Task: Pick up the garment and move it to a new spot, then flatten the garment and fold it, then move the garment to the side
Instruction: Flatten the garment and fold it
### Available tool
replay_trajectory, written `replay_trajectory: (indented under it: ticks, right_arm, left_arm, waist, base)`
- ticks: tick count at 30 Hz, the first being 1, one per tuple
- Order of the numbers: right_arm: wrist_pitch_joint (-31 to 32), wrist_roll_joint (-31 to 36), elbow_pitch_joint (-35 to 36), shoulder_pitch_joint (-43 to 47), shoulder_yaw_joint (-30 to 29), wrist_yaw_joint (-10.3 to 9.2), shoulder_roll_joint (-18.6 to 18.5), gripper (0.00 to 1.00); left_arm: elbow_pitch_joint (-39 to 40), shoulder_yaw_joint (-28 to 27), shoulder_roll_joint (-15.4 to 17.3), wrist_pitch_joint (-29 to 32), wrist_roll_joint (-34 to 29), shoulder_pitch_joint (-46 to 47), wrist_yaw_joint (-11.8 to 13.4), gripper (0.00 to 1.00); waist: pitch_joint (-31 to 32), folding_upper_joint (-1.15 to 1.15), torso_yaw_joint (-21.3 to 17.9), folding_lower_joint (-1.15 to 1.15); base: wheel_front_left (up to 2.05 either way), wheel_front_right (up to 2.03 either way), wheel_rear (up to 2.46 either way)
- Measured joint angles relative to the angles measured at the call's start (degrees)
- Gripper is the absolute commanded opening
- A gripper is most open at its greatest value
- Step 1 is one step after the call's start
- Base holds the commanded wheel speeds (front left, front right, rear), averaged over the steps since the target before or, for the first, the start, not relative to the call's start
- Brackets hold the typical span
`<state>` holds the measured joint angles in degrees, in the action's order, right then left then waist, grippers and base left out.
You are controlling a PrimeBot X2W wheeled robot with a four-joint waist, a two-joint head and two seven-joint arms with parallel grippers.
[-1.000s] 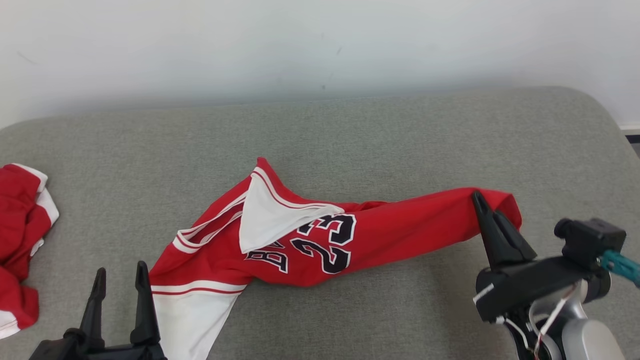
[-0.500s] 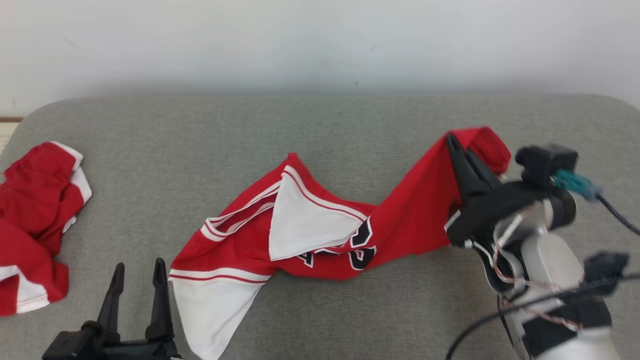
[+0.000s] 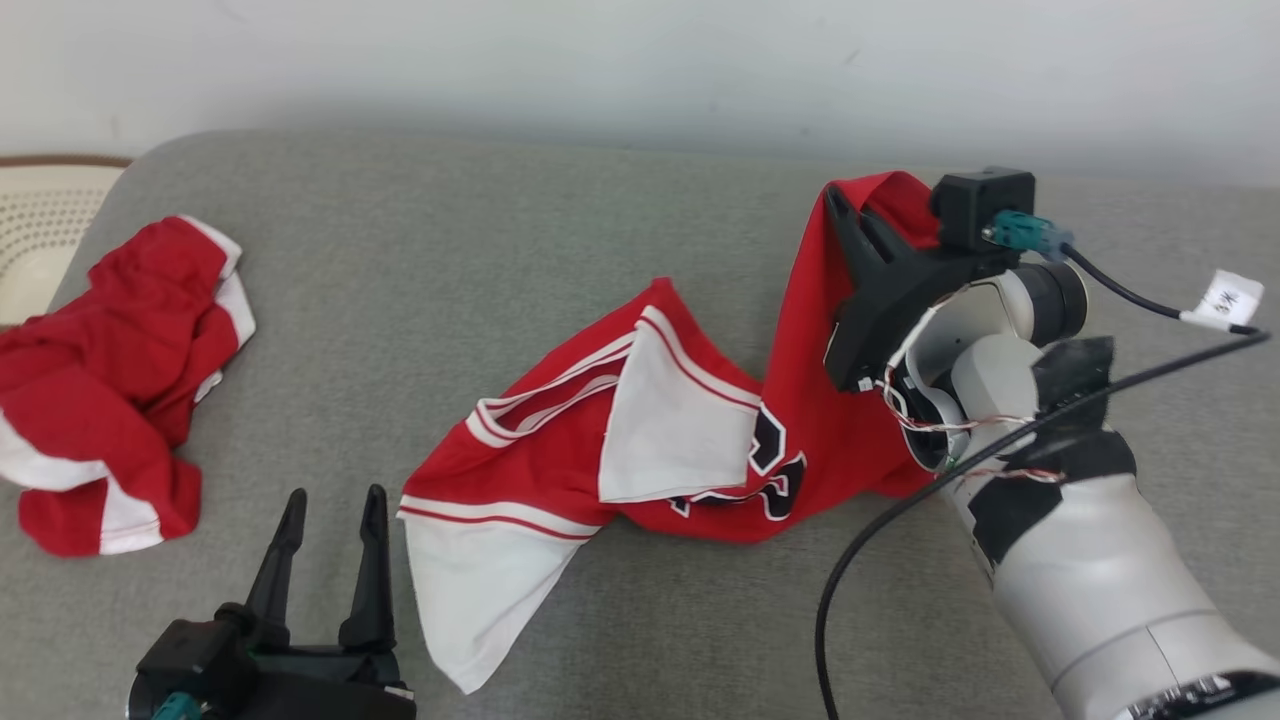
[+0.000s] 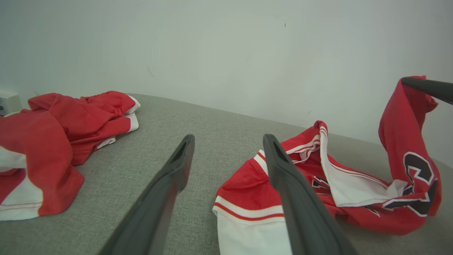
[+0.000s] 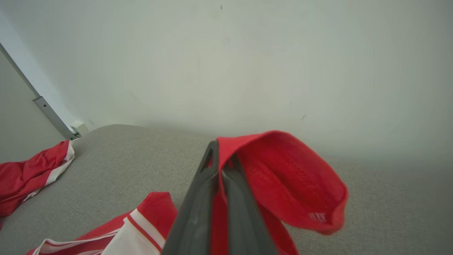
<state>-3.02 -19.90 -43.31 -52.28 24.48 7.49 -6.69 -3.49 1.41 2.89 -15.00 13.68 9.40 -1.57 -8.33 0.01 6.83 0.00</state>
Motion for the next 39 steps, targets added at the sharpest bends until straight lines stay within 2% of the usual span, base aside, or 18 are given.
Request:
replay_trajectory:
  ticks: [5,6,7,15,21,33,39]
  right_arm:
    - [-5.6,2.0,-12.4,-6.3,2.5,0.00,0.9,0.02]
    - [-6.1,2.7,-14.5,-7.1,3.0,0.00,0.9,0.29]
    - [-6.3,3.3,-16.6,-7.7,3.1,0.00,0.9,1.00]
    - [-8.9,1.3,-23.8,-9.8,4.3,0.00,2.6,1.00]
    - [-10.2,-3.6,-22.4,-8.7,6.6,0.00,2.7,1.00]
    - [-11.0,-11.4,-15.6,1.9,10.6,0.00,-6.0,1.00]
    - [-9.3,-15.1,-10.7,8.6,12.1,0.00,-8.1,1.00]
  left_arm:
    - [-0.4,2.0,0.0,0.0,0.3,1.3,-0.2,1.00]
    - [-0.5,2.4,0.0,0.0,0.4,1.4,-0.2,1.00]
    - [-0.6,2.6,0.0,0.0,0.4,1.4,-0.1,1.00]
    - [-0.9,2.2,0.0,0.0,0.4,1.2,0.4,1.00]
    - [-0.3,1.7,0.0,0.0,0.3,0.9,0.6,1.00]
    - [0.8,-0.2,0.0,0.0,0.0,-0.9,0.9,1.00]
    - [1.4,-2.0,0.0,0.0,-0.2,-1.4,0.9,1.00]
  waist:
    - [-1.3,0.00,2.4,0.00]
    - [-1.5,0.00,2.8,0.00]
    - [-1.7,0.00,3.1,0.00]
    - [-1.9,0.00,3.0,0.00]
    - [-1.2,-0.01,0.4,0.00]
    - [-0.1,-0.01,-2.6,0.00]
    - [0.2,-0.01,-3.3,0.00]
  base:
    - [0.00,0.00,0.00]
    - [0.00,0.00,0.00]
    - [0.00,0.00,0.00]
    - [0.00,0.00,0.00]
    - [0.00,0.00,0.00]
    - [0.00,0.00,0.00]
    - [0.00,0.00,0.00]
